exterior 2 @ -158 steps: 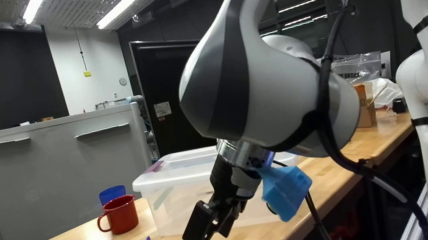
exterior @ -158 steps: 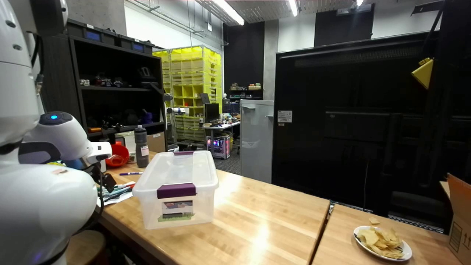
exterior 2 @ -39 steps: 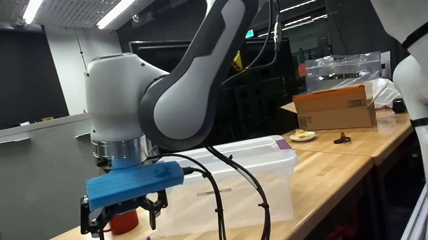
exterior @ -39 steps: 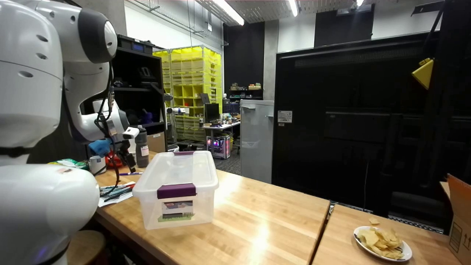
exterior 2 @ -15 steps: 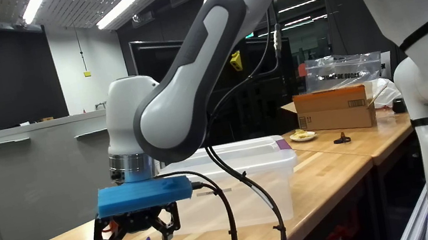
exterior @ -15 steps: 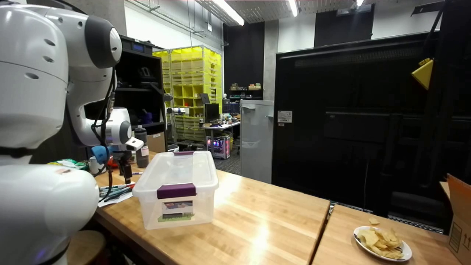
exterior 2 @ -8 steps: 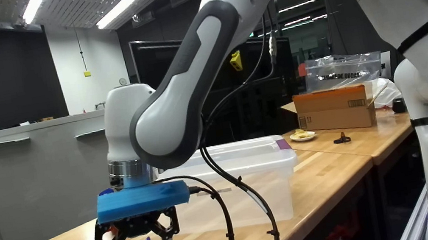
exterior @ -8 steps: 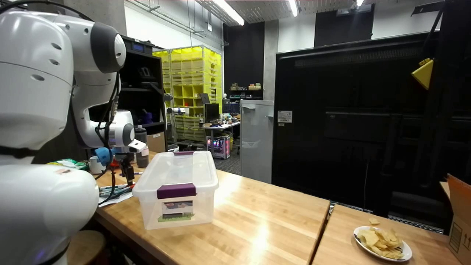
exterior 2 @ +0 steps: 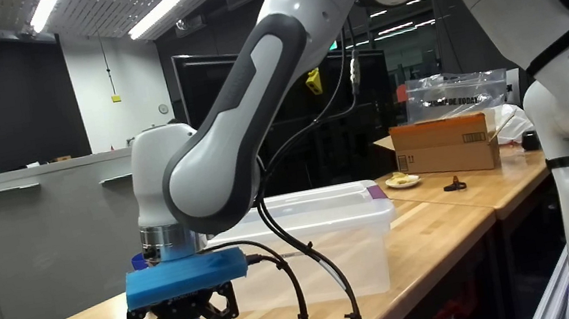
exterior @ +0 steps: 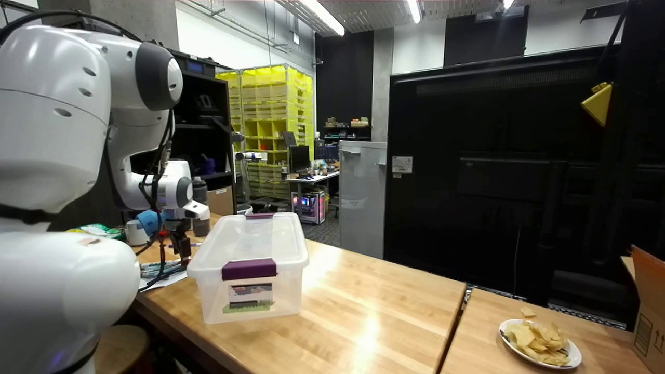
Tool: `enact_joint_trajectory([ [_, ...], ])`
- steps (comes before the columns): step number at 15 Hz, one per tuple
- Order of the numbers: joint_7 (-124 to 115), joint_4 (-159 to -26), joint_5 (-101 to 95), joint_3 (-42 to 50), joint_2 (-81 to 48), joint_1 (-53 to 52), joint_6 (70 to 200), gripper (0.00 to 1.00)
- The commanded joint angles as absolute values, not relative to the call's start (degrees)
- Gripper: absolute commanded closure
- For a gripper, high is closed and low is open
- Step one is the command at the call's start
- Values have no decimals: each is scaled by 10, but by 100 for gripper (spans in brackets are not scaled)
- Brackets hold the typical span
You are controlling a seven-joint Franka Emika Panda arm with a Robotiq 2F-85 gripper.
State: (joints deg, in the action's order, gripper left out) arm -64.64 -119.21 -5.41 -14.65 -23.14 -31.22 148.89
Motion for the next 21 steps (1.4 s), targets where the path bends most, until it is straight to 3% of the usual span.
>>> enact_joint_trajectory([
  [1, -646, -1164, -60, -136, -248, -329, 1457, 0],
  [21, -633, -1127, -51, -131, -272, -340, 1388, 0],
])
